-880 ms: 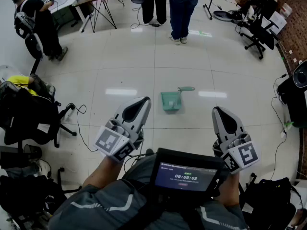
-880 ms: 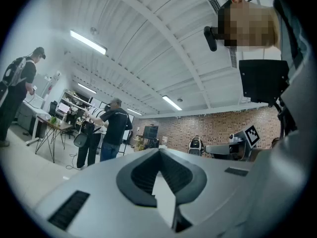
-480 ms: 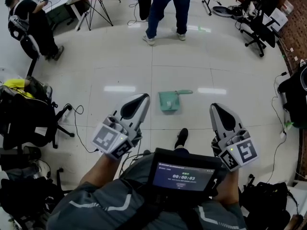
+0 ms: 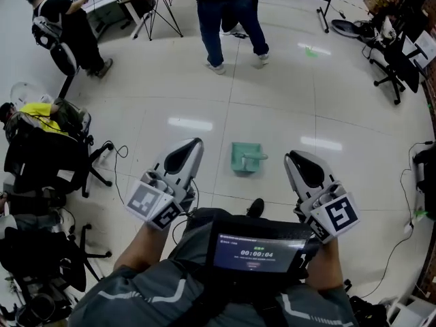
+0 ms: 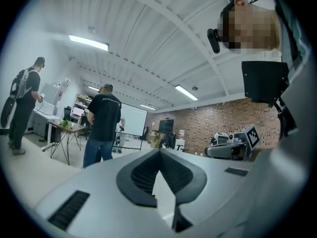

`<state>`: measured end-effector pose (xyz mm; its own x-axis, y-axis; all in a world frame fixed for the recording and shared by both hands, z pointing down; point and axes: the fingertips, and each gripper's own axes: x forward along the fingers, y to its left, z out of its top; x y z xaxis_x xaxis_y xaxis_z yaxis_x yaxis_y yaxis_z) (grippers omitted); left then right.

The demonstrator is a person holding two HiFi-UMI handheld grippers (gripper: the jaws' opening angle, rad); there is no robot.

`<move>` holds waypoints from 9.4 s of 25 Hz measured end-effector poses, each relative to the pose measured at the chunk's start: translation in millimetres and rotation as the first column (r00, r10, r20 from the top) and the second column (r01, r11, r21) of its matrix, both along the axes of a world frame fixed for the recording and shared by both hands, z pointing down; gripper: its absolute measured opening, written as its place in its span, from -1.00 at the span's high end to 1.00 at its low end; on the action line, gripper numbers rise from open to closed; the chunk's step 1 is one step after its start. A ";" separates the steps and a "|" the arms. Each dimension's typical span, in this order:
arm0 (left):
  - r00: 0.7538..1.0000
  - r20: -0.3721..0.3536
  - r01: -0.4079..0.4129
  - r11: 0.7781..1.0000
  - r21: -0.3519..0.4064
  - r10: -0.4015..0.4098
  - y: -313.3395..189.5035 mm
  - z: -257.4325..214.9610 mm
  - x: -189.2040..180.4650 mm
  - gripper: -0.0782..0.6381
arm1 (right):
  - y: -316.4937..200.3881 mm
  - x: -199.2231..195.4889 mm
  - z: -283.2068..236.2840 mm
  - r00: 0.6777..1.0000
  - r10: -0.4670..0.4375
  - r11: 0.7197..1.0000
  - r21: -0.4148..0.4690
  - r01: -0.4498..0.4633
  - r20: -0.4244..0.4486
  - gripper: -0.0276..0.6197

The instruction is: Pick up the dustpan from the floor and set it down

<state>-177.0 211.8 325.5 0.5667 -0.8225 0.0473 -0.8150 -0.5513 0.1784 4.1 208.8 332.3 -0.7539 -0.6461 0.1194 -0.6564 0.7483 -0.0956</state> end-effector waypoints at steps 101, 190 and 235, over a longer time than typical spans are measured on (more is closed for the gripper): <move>0.989 -0.021 -0.143 0.987 0.076 0.145 -121.1 -41.9 -16.4 0.69 | -110.6 -65.1 -21.7 0.928 -0.251 0.964 0.022 0.267 -0.275 0.44; 0.996 0.050 -0.076 0.997 0.023 0.074 -430.1 -15.4 196.9 0.69 | -434.8 127.2 -18.3 0.921 -0.256 0.958 0.049 0.282 -0.294 0.47; 0.987 0.018 -0.155 0.973 -0.173 0.161 -752.0 196.7 252.2 0.69 | -740.5 179.1 188.8 0.946 -0.178 0.984 -0.061 0.167 -0.271 0.47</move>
<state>75.2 -540.2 522.1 0.6847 -0.7011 0.1990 -0.7269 -0.6372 0.2563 183.2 -531.7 521.0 -0.7881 -0.5001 0.3589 -0.5221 0.8519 0.0404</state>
